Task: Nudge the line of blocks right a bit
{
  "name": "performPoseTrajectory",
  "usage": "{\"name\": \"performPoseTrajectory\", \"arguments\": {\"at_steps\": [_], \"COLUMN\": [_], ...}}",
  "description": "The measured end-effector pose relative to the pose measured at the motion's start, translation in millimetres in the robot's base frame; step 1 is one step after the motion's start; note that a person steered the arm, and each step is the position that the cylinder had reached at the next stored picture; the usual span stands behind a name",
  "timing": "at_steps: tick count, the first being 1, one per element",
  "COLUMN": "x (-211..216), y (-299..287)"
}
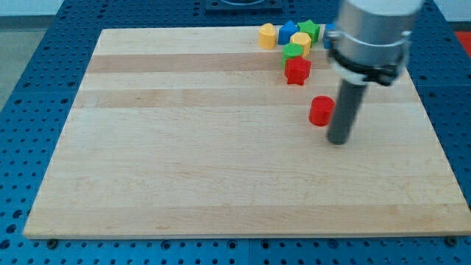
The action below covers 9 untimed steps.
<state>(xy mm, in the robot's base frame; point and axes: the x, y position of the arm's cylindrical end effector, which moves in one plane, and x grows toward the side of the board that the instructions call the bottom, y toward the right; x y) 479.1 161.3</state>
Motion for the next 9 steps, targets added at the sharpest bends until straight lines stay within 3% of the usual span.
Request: {"name": "performPoseTrajectory", "arguments": {"at_steps": [1,3,5,7,8,9], "x": [-16,-35,-76,-54,-41,-40], "y": [3,-59,-74,-63,-103,-211]}}
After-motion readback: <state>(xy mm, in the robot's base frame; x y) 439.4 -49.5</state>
